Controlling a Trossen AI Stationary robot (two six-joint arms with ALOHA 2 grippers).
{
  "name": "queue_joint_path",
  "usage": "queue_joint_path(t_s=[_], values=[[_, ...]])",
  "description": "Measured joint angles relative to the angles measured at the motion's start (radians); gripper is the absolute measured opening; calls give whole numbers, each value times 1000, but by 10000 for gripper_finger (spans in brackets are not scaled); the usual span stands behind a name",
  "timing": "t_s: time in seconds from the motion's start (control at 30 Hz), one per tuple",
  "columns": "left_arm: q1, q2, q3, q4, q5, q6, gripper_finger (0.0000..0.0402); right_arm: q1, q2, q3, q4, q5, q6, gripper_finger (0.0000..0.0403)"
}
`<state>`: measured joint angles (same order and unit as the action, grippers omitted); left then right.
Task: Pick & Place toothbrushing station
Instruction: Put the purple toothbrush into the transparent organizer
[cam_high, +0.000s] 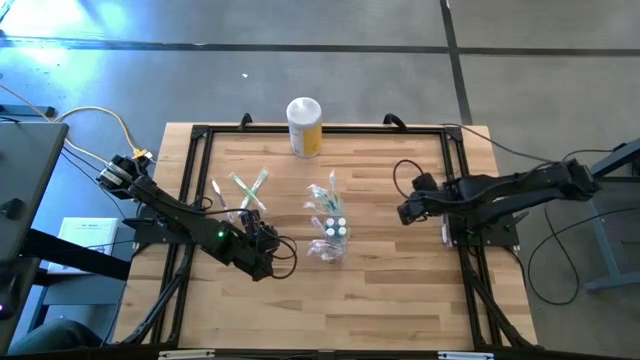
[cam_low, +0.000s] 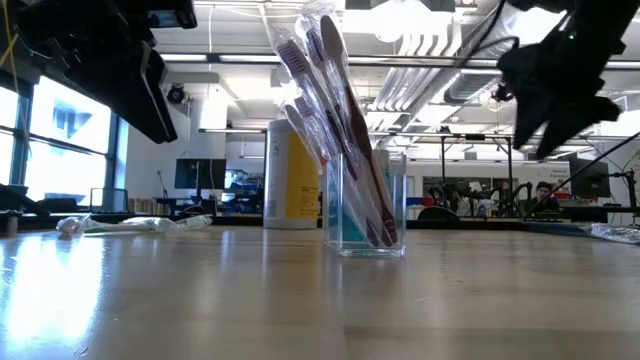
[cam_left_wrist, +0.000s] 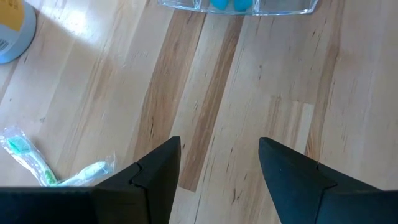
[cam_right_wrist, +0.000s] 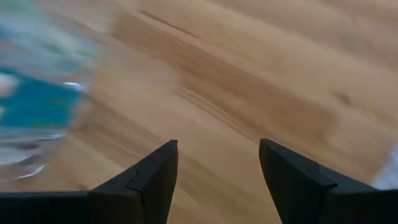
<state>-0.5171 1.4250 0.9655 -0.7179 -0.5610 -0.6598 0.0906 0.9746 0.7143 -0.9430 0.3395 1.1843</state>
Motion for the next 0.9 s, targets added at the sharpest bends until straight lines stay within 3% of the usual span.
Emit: queue_joint_path(t_s=[0.23, 0.53, 0.9], values=[[0, 0, 0, 2, -1, 4, 209, -115, 24, 1, -130, -111, 108, 217], [0, 0, 0, 6, -2, 4, 209, -266, 79, 1, -317, -148, 185, 217], [0, 0, 0, 16, -2, 25, 209, -405, 225, 0, -328, -167, 151, 181]])
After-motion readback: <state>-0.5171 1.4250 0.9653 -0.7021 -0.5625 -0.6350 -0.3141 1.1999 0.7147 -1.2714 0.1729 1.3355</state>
